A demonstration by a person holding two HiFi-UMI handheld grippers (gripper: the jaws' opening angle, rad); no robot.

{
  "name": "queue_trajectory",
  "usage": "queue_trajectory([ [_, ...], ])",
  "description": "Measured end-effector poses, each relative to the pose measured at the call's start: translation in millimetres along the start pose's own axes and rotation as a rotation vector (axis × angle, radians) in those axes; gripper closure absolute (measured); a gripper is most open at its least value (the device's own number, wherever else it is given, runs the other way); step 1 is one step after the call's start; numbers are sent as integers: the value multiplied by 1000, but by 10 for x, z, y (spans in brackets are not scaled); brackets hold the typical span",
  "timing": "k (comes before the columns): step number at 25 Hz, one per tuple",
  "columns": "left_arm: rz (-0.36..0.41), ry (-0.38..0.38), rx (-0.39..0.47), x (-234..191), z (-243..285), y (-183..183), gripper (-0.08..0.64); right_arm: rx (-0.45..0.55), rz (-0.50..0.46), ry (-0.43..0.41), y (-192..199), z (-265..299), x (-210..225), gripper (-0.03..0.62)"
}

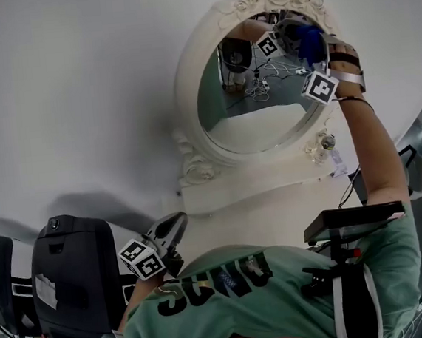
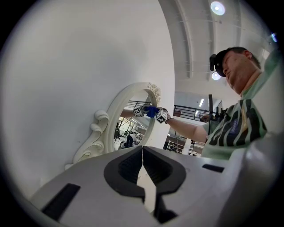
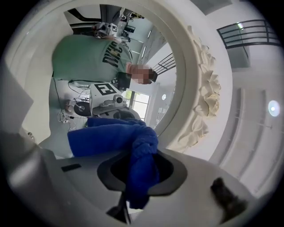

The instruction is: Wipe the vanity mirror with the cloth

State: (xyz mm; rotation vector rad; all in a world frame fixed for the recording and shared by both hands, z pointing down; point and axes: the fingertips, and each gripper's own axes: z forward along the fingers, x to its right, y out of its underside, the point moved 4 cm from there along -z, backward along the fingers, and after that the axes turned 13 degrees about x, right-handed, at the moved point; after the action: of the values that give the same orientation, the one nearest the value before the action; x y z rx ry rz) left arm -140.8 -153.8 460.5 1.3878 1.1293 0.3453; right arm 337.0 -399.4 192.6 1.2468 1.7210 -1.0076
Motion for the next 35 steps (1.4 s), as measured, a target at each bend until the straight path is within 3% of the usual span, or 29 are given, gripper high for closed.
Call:
queue_trajectory([
  [5, -15, 3, -9, -21, 32, 36, 548, -51, 50, -99, 154, -44, -321, 518],
  [12, -19, 9, -58, -5, 122, 118, 548, -115, 105, -242, 404, -391, -1343, 520],
  [17, -24, 20, -97, 85, 216, 233, 548, -148, 214, -415, 316, -792, -2222, 520],
  [20, -24, 18, -119, 132, 209, 251, 548, -157, 308, -527, 79, -1099, -2752, 520],
  [25, -24, -7, -132, 161, 170, 273, 548, -151, 482, -721, -678, -1611, -3546, 522],
  [30, -21, -36, -124, 144, 59, 249, 548, -215, 709, -813, -1283, -1839, -3769, 525],
  [35, -12, -9, -100, 200, 89, 247, 548, -144, 931, -975, -1747, -1964, -3787, 523],
])
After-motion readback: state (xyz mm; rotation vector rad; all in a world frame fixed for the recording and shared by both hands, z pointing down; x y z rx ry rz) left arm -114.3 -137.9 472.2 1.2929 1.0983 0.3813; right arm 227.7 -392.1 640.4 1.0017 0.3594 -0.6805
